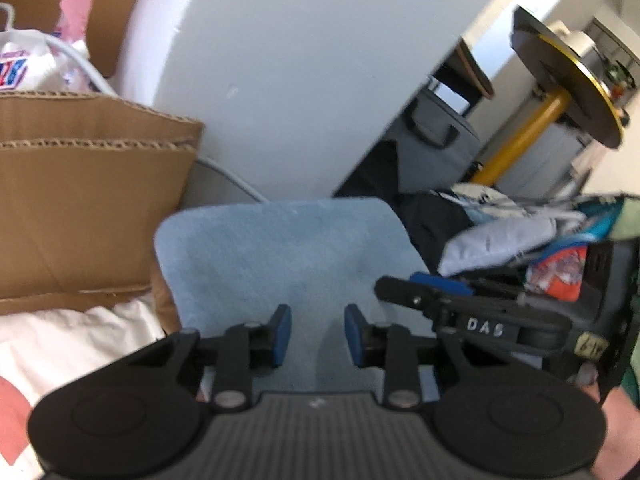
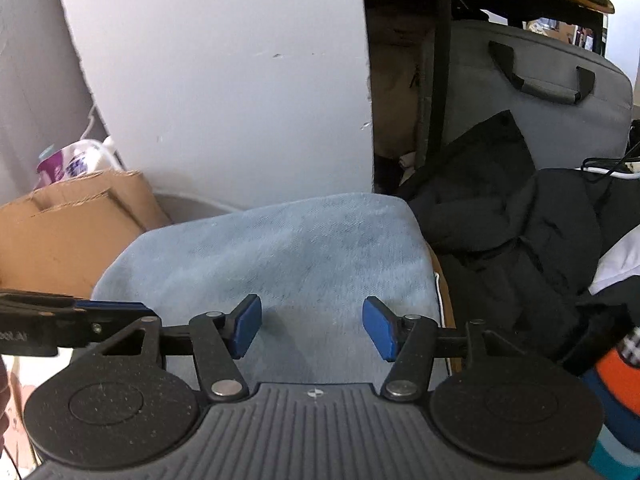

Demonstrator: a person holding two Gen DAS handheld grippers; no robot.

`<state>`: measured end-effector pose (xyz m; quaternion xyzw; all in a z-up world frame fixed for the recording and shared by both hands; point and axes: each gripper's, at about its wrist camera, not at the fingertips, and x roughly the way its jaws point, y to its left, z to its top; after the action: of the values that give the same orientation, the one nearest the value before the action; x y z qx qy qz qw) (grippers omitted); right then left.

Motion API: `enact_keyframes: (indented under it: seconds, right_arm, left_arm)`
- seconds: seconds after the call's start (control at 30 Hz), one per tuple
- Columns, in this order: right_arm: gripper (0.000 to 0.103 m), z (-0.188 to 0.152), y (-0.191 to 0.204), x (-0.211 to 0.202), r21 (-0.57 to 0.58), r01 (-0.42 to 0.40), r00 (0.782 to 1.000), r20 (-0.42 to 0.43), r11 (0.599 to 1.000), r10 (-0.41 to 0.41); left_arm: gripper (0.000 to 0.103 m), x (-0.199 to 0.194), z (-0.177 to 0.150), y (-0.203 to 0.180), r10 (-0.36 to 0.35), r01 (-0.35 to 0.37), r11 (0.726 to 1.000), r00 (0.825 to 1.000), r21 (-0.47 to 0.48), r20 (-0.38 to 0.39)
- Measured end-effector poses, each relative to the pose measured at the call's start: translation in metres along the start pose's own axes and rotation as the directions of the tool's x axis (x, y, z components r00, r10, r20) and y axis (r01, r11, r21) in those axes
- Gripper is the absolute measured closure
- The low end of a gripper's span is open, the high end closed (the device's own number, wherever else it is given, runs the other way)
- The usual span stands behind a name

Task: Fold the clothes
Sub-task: 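Lower the jeans onto the brown stack with both tools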

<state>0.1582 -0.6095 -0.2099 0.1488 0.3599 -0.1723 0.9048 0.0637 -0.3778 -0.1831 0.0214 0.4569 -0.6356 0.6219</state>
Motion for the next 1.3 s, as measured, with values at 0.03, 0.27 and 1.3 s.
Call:
enact_keyframes:
  seconds: [0.03, 0.27, 1.3]
  right_arm:
    - [0.043, 0.002, -0.001, 0.003, 0.008, 0.001, 1.0, 0.001, 1.0, -0.001]
    - [0.044, 0.029, -0.001, 0.029, -0.03, 0.004, 1.0, -0.025, 1.0, -0.004]
    - [0.042, 0.05, 0.017, 0.054, -0.069, -0.012, 0.994, -0.11, 0.998, 0.005]
  left_arm:
    - [0.072, 0.002, 0.002, 0.001, 0.004, -0.004, 1.0, 1.0, -0.014, 0.005]
    - [0.074, 0.021, 0.01, 0.004, 0.01, -0.011, 0.999, 1.0, -0.048, -0.016]
    - [0.083, -0.003, -0.023, -0.012, 0.074, -0.07, 0.996, 0.996, 0.06, -0.054]
